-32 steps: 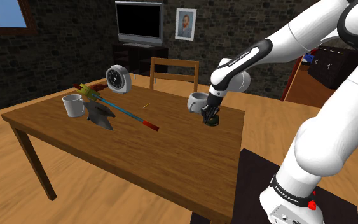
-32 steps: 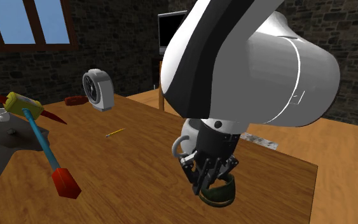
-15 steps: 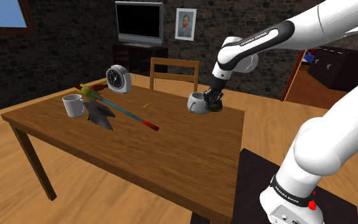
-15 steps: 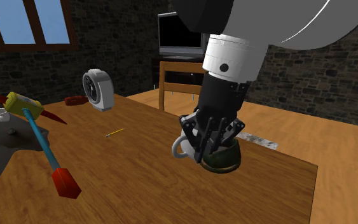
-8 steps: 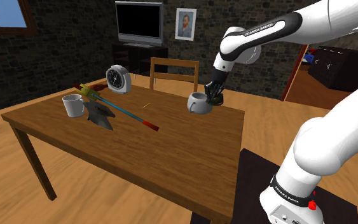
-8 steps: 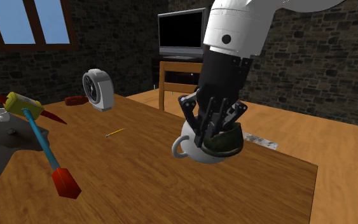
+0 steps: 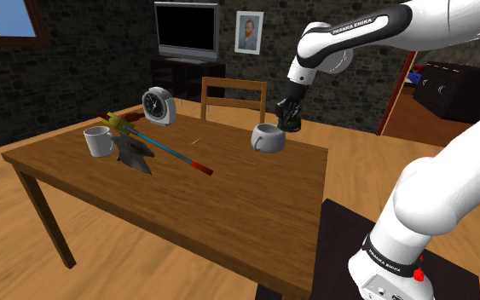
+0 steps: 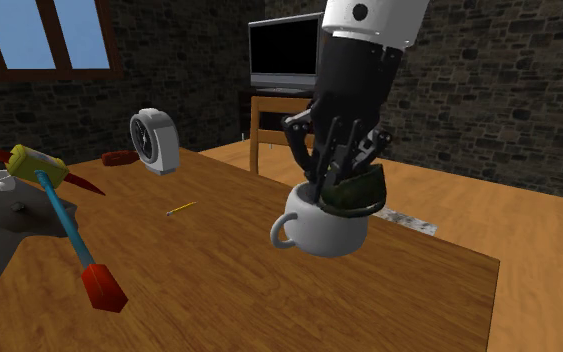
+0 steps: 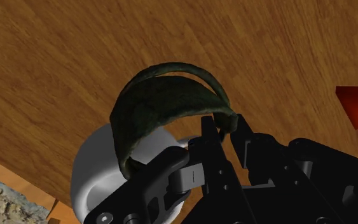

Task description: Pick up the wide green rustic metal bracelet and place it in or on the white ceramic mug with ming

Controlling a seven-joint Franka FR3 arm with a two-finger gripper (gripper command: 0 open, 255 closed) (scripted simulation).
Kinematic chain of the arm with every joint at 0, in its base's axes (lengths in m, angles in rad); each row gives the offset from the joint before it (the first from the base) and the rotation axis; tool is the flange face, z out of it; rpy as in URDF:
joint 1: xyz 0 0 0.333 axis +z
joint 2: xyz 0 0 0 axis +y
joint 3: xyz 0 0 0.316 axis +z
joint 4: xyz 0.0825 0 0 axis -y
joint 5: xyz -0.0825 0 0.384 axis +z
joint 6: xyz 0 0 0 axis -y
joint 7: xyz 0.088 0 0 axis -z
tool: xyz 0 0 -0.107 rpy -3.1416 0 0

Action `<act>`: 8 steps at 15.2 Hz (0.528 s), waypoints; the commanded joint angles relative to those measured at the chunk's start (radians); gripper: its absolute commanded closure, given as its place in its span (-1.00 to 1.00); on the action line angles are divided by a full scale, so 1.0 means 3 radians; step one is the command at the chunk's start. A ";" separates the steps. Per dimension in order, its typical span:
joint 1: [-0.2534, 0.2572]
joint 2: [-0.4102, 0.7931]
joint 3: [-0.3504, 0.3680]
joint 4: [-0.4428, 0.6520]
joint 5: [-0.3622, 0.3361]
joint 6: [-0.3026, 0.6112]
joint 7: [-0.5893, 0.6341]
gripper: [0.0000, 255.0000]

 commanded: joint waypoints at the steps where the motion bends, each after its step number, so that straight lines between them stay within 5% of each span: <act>1: 0.0022 0.0219 -0.0042 0.0210 0.0047 -0.0003 -0.0055 1.00; 8: 0.0037 0.1191 -0.0213 0.1200 0.0332 -0.0100 -0.0349 1.00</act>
